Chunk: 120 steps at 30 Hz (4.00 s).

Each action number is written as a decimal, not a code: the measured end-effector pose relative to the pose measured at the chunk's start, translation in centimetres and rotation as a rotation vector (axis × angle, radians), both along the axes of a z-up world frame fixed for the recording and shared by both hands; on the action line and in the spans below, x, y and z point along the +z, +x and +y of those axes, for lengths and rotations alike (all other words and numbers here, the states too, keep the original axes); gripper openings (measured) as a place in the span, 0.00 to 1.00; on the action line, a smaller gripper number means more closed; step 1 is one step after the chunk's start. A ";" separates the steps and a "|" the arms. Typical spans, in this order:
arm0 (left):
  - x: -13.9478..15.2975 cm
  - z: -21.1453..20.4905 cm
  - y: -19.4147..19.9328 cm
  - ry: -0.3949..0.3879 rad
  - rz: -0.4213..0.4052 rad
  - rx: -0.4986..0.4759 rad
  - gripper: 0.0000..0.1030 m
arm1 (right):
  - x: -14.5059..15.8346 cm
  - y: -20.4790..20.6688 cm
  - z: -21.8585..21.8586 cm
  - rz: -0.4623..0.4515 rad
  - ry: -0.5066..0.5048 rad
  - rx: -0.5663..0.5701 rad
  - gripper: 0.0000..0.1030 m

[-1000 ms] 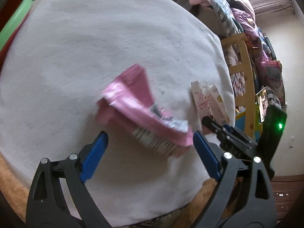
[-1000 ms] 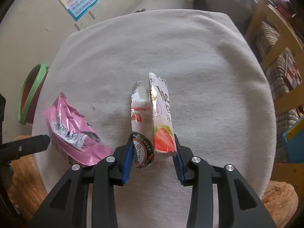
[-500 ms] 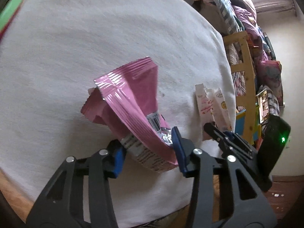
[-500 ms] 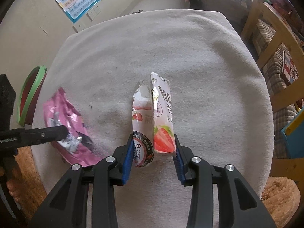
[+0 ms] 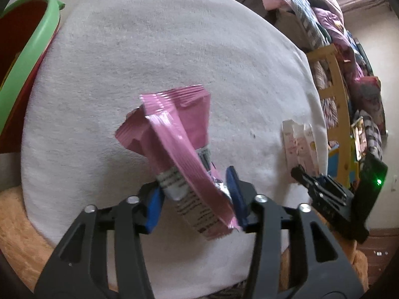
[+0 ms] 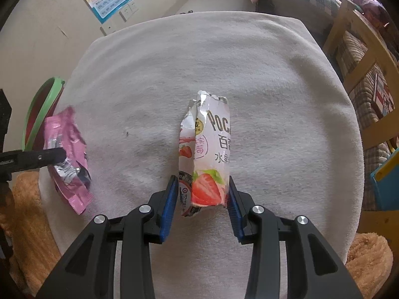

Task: Collect trash
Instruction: 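Carry the pink wrapper with the left tool while the right tool carries the strawberry carton over the bucket, then open both tools over the bucket to drop the pink wrapper and strawberry carton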

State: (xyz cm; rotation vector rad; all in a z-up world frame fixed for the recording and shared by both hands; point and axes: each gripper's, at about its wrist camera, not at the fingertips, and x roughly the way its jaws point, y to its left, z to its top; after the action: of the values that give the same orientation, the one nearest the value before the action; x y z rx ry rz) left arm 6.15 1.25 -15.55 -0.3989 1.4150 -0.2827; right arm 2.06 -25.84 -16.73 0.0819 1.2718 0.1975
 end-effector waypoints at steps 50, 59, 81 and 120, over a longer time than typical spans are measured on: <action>9.3 8.2 -1.8 0.194 -0.366 0.246 0.42 | 8.6 1.6 5.8 -0.208 0.112 0.114 0.34; 9.5 10.4 -2.4 0.204 -0.383 0.290 0.42 | 10.8 2.1 9.4 -0.249 0.094 0.200 0.34; 9.0 19.4 -4.9 0.237 -0.382 0.470 0.42 | 11.3 2.5 18.4 -0.266 0.044 0.403 0.34; 13.9 19.2 -5.1 0.239 -0.682 0.562 0.94 | 17.1 5.2 21.6 -0.481 0.185 0.389 0.84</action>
State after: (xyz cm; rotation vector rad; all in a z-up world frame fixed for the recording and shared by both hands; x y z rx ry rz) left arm 1.08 20.46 -1.63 -0.4315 0.6187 0.2010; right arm 7.30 -4.21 0.39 -0.0552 0.7767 0.6320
